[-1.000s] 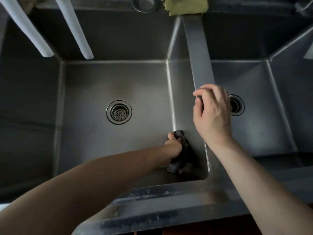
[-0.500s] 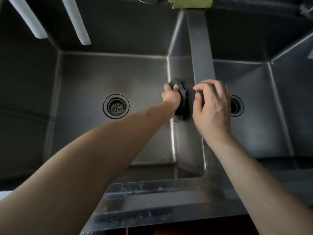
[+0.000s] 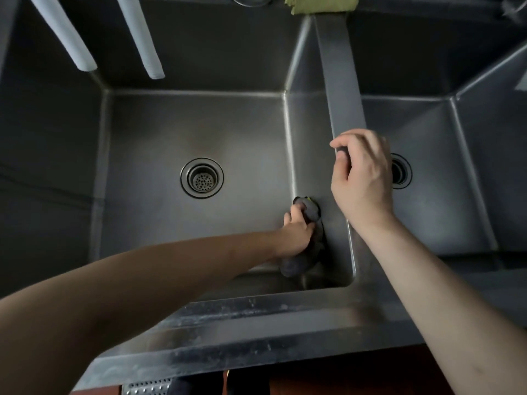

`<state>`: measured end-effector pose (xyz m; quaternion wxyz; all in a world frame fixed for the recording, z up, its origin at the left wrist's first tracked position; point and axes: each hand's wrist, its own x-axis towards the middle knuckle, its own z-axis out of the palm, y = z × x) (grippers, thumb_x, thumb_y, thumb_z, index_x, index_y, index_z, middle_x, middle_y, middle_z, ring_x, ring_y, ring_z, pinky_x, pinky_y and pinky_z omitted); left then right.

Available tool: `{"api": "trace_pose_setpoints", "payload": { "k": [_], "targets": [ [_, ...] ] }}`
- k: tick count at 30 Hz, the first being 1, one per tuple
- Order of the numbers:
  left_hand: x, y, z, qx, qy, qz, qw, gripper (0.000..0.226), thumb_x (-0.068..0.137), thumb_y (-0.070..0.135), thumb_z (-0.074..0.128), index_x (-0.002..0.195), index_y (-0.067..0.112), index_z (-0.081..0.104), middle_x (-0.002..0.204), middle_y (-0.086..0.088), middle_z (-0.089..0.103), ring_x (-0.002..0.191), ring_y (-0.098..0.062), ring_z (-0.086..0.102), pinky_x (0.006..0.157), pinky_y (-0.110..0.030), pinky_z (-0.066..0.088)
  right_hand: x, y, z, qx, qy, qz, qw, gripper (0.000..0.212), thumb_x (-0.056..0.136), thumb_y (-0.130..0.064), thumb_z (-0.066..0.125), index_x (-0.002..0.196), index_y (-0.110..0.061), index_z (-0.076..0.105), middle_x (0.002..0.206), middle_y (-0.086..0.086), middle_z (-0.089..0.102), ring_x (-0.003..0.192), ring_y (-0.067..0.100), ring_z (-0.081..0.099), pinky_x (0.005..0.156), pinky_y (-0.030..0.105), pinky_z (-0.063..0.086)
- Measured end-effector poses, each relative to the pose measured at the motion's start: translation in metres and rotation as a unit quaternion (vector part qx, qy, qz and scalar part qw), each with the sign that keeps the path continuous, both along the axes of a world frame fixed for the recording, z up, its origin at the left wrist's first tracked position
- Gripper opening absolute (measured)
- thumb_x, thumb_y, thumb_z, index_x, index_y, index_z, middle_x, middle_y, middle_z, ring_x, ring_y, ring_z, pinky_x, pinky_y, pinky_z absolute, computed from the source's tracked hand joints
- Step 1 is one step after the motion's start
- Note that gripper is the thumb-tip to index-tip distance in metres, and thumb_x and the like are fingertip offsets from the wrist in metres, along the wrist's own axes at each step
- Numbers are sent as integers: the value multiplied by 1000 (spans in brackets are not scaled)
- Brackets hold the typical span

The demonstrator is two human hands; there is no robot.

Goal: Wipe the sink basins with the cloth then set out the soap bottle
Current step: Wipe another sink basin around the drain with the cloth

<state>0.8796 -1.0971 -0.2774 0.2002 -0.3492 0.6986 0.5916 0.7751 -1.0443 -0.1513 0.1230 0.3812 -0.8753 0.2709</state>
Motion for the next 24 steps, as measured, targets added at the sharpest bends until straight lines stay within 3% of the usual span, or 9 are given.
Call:
{"api": "trace_pose_setpoints", "payload": {
  "k": [8,12,16,20,24],
  "targets": [
    [20,-7,-17,-101,18,-187,977,55,99,23,52,147,17,24,145,-13,30,131,-41,40,107,-50,35,-1,0,1,13,8,-4,1000,21,91,-3,52,103,-9,68,114,8,63,106,32,57,95,46,47],
    [37,-10,-32,-163,14,-321,933,59,100,27,53,150,17,23,146,-16,32,131,-41,40,105,-50,39,-1,1,-1,14,8,2,1000,21,91,-3,53,104,-9,68,114,8,63,107,31,56,95,45,47],
    [33,-26,-35,-193,55,-404,893,51,101,26,52,146,15,31,137,-19,42,114,-41,54,94,-42,45,-2,1,-1,12,11,2,1000,20,92,-3,52,103,-9,68,113,8,63,106,30,57,95,45,47],
    [41,-33,-36,-262,117,-470,835,37,103,25,45,140,22,43,136,-12,43,113,-35,53,85,-31,38,-1,2,0,9,10,0,1000,20,91,-3,53,101,-10,68,112,8,64,106,32,58,93,47,48],
    [52,-42,-38,-284,159,-528,784,43,98,33,53,141,31,47,145,-7,40,125,-35,48,97,-36,42,1,3,1,7,6,0,1000,19,89,-4,53,100,-10,67,112,7,64,105,31,58,92,47,48]
  ]
}}
